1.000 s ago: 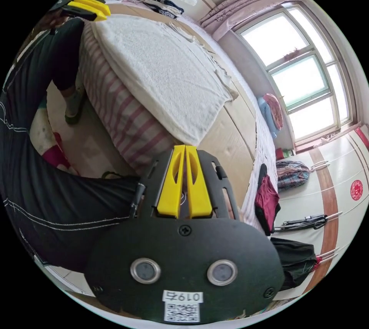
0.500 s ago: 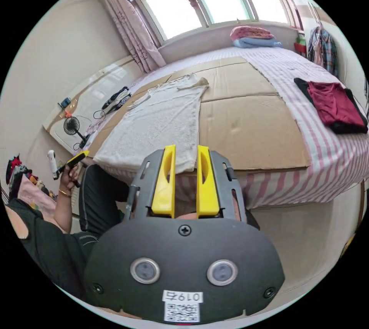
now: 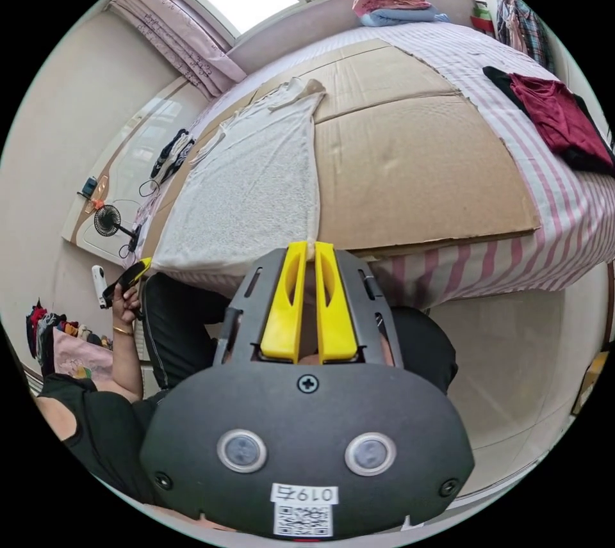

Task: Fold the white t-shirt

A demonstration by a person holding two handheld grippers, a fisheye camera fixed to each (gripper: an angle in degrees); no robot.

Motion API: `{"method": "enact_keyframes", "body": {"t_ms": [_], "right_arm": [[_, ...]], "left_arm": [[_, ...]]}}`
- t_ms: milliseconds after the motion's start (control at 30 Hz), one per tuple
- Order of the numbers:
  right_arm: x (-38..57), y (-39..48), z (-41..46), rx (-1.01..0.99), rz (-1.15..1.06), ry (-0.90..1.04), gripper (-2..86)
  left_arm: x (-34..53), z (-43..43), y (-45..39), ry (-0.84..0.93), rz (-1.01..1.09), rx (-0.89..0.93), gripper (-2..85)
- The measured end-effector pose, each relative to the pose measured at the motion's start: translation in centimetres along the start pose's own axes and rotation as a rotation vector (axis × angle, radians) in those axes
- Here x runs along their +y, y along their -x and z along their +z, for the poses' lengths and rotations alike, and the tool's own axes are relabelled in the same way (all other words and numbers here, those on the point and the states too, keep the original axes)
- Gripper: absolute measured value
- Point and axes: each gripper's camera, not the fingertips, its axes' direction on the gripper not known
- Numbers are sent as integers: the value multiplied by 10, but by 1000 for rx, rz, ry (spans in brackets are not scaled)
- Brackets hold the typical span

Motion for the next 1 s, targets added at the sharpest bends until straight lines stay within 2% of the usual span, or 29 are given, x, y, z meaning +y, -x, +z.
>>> {"method": "enact_keyframes", "body": {"t_ms": [300, 700, 867, 1000], "right_arm": [[-29, -16, -23, -42, 10, 0, 5], [-66, -36, -43, -135, 19, 30, 14], [-84, -39, -48, -174, -2, 54, 43], [-95, -43, -49, -199, -2, 67, 39]], "left_arm": [[-6, 19, 61, 37, -36, 98, 91], [-6, 72, 130, 232, -130, 268, 90], [-3, 92, 161, 198, -211, 384, 86], [-2, 102, 175, 208, -229, 378, 68]]}}
